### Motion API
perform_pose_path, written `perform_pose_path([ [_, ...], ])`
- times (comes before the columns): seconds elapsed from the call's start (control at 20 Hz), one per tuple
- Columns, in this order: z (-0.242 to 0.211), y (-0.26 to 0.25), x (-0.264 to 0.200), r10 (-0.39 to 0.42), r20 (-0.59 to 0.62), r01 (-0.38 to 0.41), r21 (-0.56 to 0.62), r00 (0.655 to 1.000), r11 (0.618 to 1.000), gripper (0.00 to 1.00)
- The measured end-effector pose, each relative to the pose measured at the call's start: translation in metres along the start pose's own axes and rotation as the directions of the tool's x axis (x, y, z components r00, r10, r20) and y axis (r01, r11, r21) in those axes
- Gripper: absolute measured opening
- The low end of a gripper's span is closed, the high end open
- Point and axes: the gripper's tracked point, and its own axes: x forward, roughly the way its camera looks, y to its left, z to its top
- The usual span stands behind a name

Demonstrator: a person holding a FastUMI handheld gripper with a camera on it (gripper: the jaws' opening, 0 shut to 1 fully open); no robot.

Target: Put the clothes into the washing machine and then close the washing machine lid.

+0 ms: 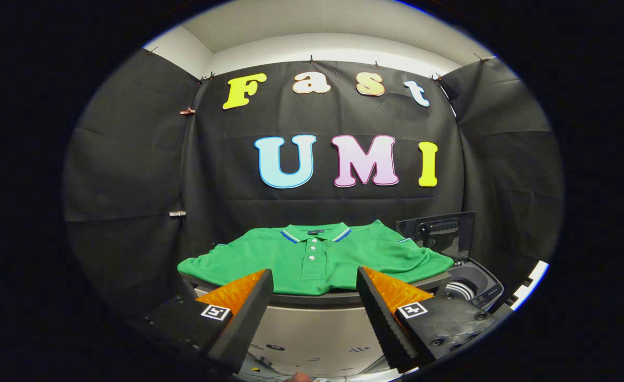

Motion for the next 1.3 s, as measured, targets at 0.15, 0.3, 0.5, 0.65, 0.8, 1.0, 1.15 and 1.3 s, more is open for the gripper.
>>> perform_pose_path([
  [0.15, 0.012, 0.000, 0.013, -0.003, -0.001, 0.003, -0.002, 1.000, 1.000, 0.98],
  [0.3, 0.026, 0.002, 0.030, -0.002, -0.011, 0.003, 0.020, 1.000, 1.000, 0.98],
  [0.5, 0.045, -0.001, 0.062, -0.027, -0.040, 0.028, 0.044, 0.999, 0.999, 0.98],
  [0.65, 0.063, 0.000, 0.086, -0.025, -0.041, 0.027, 0.057, 0.999, 0.998, 0.98],
  [0.8, 0.071, -0.001, 0.112, -0.032, -0.074, 0.035, 0.047, 0.997, 0.998, 0.98],
  [1.0, 0.061, -0.005, 0.147, -0.038, -0.187, 0.043, 0.024, 0.982, 0.999, 0.98],
  [1.15, 0.040, -0.003, 0.167, -0.018, -0.311, 0.032, 0.038, 0.950, 0.999, 0.99],
  [1.3, 0.012, -0.005, 0.180, -0.037, -0.447, 0.045, 0.006, 0.894, 0.999, 0.99],
])
